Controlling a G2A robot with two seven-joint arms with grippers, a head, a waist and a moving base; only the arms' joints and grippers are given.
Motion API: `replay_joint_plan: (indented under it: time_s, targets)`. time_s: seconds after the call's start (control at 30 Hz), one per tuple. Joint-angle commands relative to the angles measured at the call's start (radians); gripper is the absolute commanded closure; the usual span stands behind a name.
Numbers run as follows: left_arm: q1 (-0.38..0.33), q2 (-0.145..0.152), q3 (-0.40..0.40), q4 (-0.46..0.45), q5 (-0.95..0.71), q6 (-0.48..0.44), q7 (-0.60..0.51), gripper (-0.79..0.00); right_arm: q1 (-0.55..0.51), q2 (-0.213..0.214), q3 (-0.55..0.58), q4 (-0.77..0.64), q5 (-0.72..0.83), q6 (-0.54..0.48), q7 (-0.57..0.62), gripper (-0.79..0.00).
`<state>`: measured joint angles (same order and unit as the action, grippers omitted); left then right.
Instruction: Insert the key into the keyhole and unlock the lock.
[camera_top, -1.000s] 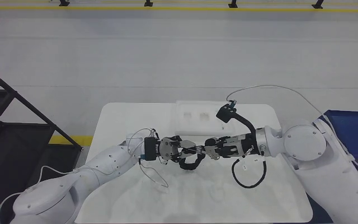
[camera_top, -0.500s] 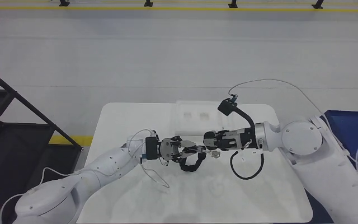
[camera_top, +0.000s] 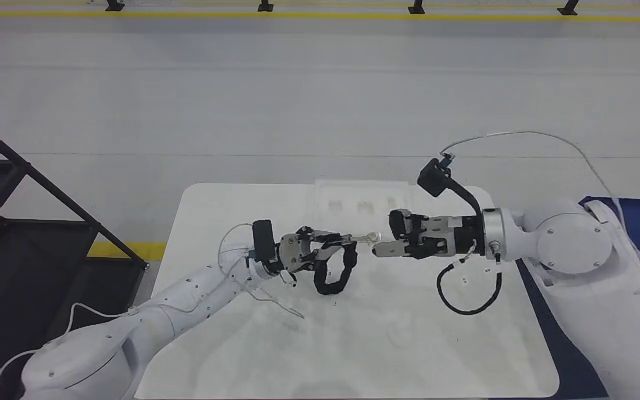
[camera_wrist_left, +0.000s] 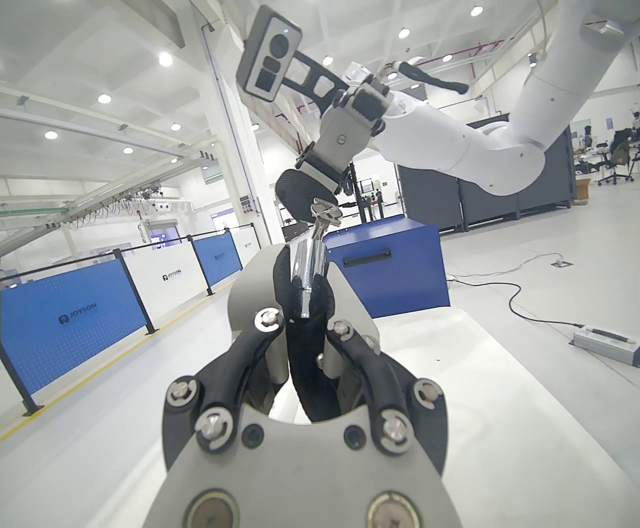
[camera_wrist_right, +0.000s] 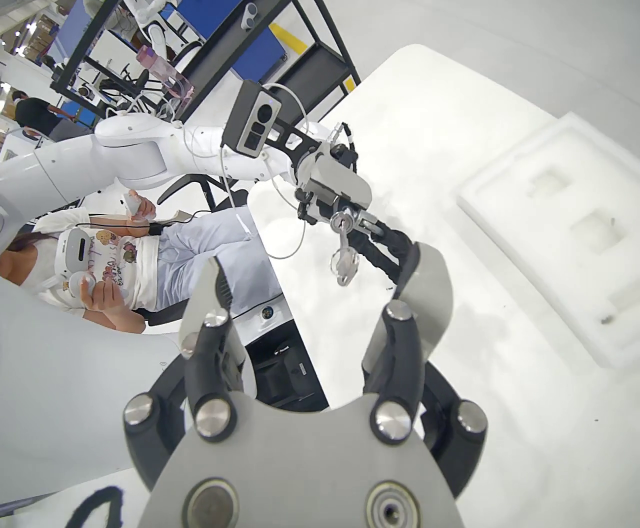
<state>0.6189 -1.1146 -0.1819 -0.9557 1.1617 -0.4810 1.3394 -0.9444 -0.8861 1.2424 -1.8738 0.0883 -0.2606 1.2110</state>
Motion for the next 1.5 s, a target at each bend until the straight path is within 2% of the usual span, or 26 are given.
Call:
replay_joint_plan:
  time_s: [0.0, 0.27, 0.57, 0.63, 0.7, 0.9, 1.0, 1.23, 1.47]
  targets:
    - [0.003, 0.009, -0.007, -0.013, -0.03, -0.016, -0.016, 0.0, -0.016, 0.005, 0.023, -0.005, -0.001, -0.035, 0.012, -0.785]
    - [0.028, 0.045, -0.053, -0.087, -0.146, -0.115, -0.115, 0.0, -0.068, 0.02, 0.038, -0.046, -0.048, -0.152, 0.089, -0.785]
    - [0.039, 0.061, -0.12, -0.139, -0.172, -0.227, -0.227, 0.0, -0.072, 0.021, 0.038, -0.046, -0.058, -0.15, 0.081, -0.785]
    - [0.04, 0.061, -0.131, -0.143, -0.156, -0.247, -0.247, 0.0, -0.083, 0.023, 0.036, -0.058, -0.101, -0.148, 0.068, -0.785]
    - [0.044, 0.058, -0.14, -0.145, -0.146, -0.257, -0.258, 0.0, -0.081, 0.026, 0.04, -0.068, -0.177, -0.179, 0.059, -0.785]
    - [0.06, 0.036, -0.159, -0.128, -0.128, -0.273, -0.274, 0.0, -0.073, 0.025, 0.014, -0.121, -0.395, -0.358, -0.037, -0.785]
    - [0.065, 0.023, -0.169, -0.116, -0.119, -0.277, -0.277, 0.0, -0.074, 0.022, -0.008, -0.129, -0.46, -0.401, -0.099, -0.785]
    - [0.077, -0.006, -0.186, -0.092, -0.095, -0.282, -0.282, 0.0, -0.083, 0.015, -0.047, -0.169, -0.613, -0.413, -0.226, -0.785]
    - [0.089, -0.028, -0.202, -0.077, -0.073, -0.289, -0.289, 0.0, -0.074, 0.011, -0.089, -0.175, -0.66, -0.4, -0.252, -0.785]
